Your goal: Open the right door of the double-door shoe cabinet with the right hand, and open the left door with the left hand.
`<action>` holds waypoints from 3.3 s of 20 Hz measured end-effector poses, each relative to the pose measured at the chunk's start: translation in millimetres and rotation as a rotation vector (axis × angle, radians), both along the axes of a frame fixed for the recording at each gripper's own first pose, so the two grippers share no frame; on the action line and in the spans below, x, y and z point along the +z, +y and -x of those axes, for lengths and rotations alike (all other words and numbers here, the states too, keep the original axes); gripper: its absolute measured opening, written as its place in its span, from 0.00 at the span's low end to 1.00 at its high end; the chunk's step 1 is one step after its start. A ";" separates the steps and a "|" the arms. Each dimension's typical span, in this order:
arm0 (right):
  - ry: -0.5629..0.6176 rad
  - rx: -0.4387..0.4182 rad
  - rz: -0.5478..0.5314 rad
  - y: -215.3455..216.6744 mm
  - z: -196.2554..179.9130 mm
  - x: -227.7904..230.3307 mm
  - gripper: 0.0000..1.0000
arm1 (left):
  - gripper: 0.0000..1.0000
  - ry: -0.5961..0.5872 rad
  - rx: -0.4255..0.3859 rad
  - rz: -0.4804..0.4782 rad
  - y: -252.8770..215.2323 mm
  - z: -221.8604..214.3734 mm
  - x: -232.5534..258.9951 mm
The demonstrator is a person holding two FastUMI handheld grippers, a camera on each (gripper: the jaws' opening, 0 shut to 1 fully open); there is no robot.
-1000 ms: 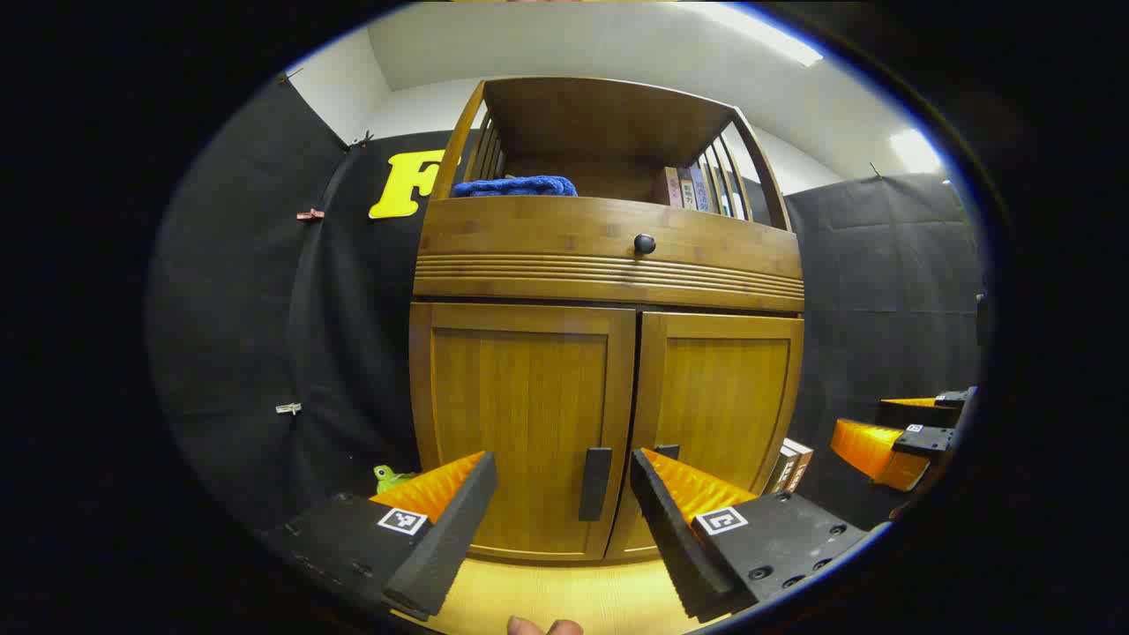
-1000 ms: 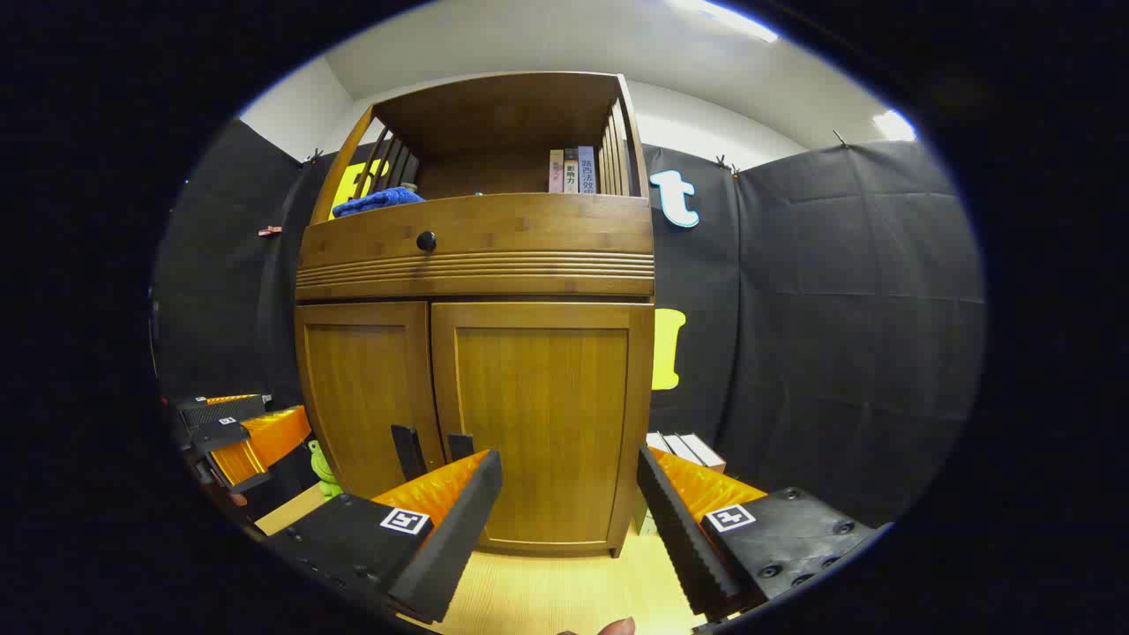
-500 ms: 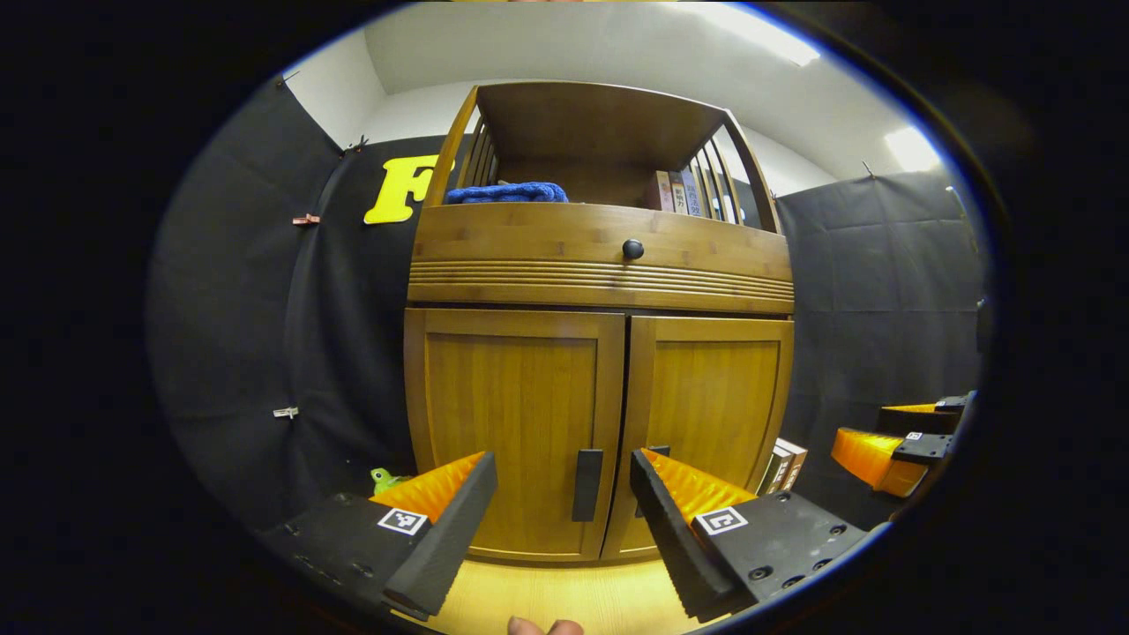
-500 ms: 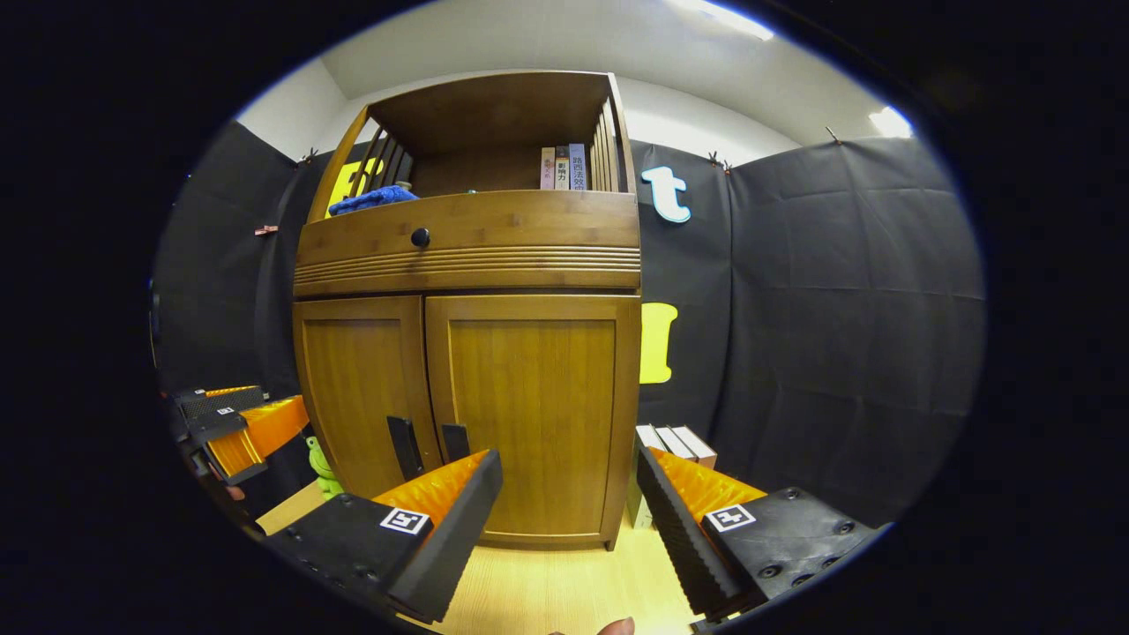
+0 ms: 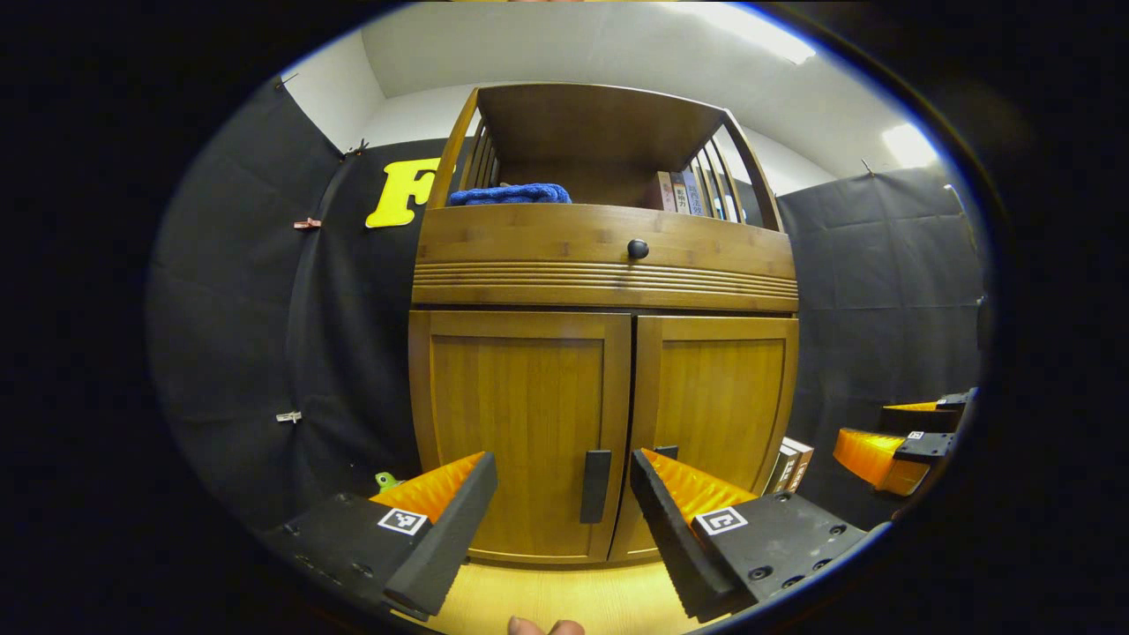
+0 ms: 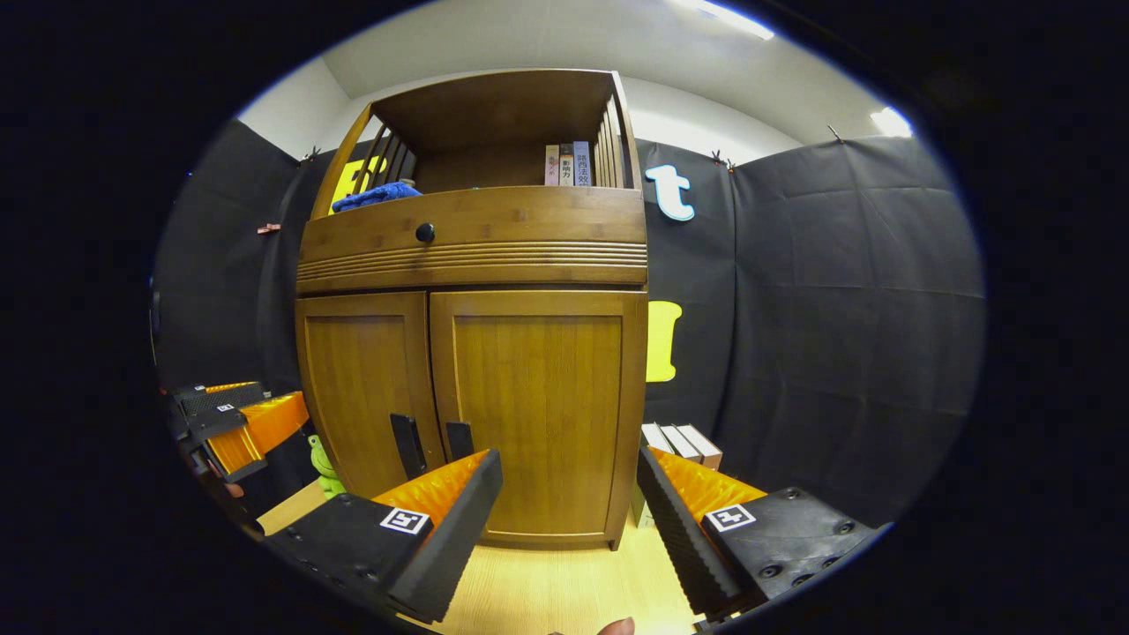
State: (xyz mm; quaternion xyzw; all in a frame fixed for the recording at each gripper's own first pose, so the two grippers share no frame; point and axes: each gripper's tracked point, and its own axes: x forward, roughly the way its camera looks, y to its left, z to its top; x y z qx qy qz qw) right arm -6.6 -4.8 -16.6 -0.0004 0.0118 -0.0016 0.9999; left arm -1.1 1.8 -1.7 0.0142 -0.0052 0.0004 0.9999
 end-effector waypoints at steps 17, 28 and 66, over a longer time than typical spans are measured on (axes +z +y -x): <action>0.131 0.121 -0.060 94.3 -128.2 -98.6 0.98 | 0.92 0.006 0.025 0.016 39.1 0.8 -12.7; 0.222 0.123 -0.158 136.1 -190.2 -148.0 0.55 | 0.95 0.041 0.057 0.012 58.2 -0.1 -25.0; 0.208 0.068 -0.052 -87.0 20.5 -105.8 0.17 | 0.92 0.048 -0.063 -0.003 -49.0 -17.0 -24.4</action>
